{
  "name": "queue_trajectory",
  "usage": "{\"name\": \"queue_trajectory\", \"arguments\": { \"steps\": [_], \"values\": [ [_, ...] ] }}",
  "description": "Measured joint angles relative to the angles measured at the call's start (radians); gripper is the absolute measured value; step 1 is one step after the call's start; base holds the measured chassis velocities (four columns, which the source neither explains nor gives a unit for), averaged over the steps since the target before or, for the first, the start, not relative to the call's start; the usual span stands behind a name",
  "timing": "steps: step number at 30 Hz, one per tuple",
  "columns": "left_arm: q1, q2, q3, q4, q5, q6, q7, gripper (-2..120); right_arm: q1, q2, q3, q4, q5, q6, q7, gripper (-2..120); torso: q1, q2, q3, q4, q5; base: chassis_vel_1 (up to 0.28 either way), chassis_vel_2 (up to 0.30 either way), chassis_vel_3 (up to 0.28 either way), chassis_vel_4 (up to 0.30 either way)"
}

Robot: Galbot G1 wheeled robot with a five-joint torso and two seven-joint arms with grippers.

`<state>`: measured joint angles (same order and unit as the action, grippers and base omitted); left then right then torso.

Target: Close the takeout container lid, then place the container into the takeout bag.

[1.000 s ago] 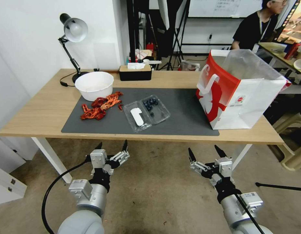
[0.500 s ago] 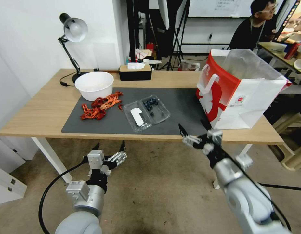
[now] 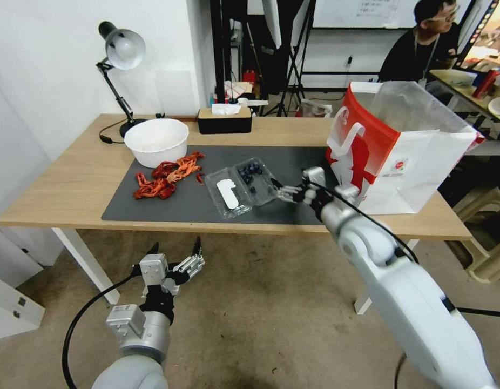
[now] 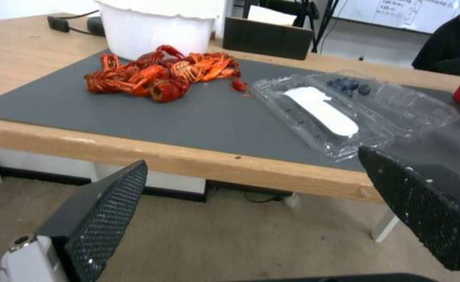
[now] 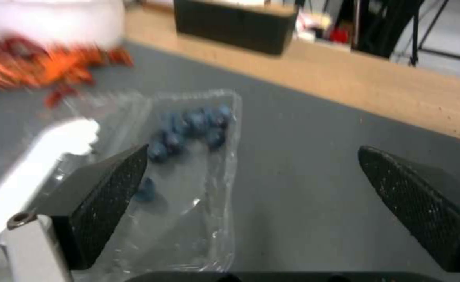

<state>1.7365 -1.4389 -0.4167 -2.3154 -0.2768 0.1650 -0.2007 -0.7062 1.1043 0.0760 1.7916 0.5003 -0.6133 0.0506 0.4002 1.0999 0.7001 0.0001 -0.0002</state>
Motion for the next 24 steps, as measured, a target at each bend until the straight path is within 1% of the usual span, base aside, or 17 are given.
{"name": "queue_trajectory", "arguments": {
  "steps": [1, 2, 4, 5, 8, 11, 12, 17, 24],
  "values": [
    [0.000, 0.000, -0.001, 0.002, -0.001, -0.001, 0.000, 100, 0.027, 0.003, -0.019, -0.012, -0.004, -0.035, 0.009, 100, 0.000, 0.000, 0.000, 0.0001, -0.0003, 0.000, 0.000, 0.000, 0.000],
    [0.000, 0.000, -0.001, 0.002, -0.001, -0.001, 0.000, 100, 0.027, 0.003, -0.019, -0.012, -0.004, -0.035, 0.009, 100, 0.000, 0.000, 0.000, 0.0001, -0.0003, 0.000, 0.000, 0.000, 0.000],
    [-0.001, 0.001, -0.001, 0.005, -0.006, -0.001, 0.000, 100, 0.075, 0.005, -0.060, -0.032, -0.013, -0.103, 0.027, 100, 0.000, 0.000, 0.000, 0.0001, 0.0000, 0.000, 0.000, 0.000, 0.000],
    [-0.002, 0.001, -0.001, 0.005, -0.007, -0.001, 0.000, 100, 0.080, 0.005, -0.065, -0.035, -0.012, -0.109, 0.029, 100, 0.000, 0.000, 0.000, 0.0001, 0.0000, 0.000, 0.000, 0.000, 0.000],
    [-0.002, 0.001, -0.001, 0.006, -0.007, -0.001, 0.000, 100, 0.087, 0.004, -0.072, -0.039, -0.010, -0.115, 0.030, 100, 0.000, 0.000, 0.000, 0.0000, 0.0000, 0.000, 0.000, 0.000, 0.000],
    [-0.005, 0.001, -0.001, 0.009, -0.010, -0.001, -0.001, 100, 0.109, -0.003, -0.102, -0.066, -0.004, -0.128, 0.028, 100, 0.000, 0.000, 0.000, 0.0000, 0.0002, 0.000, 0.000, 0.000, 0.000],
    [-0.006, 0.002, -0.001, 0.011, -0.012, -0.001, -0.001, 100, 0.120, -0.008, -0.117, -0.085, 0.009, -0.131, 0.016, 100, 0.000, 0.000, 0.000, -0.0005, 0.0003, 0.000, 0.000, 0.000, 0.000],
    [-0.011, 0.011, -0.001, 0.019, -0.022, 0.000, -0.001, 100, 0.142, -0.015, -0.145, -0.142, 0.054, -0.130, -0.028, 100, 0.000, 0.000, 0.000, -0.0002, 0.0001, 0.000, 0.000, 0.000, 0.000],
    [-0.020, 0.017, -0.001, 0.030, -0.029, 0.001, -0.002, 100, 0.158, -0.013, -0.161, -0.173, 0.042, -0.124, -0.023, 100, 0.000, 0.000, 0.000, -0.0001, 0.0002, 0.000, 0.000, 0.000, 0.000]
  ]
}}
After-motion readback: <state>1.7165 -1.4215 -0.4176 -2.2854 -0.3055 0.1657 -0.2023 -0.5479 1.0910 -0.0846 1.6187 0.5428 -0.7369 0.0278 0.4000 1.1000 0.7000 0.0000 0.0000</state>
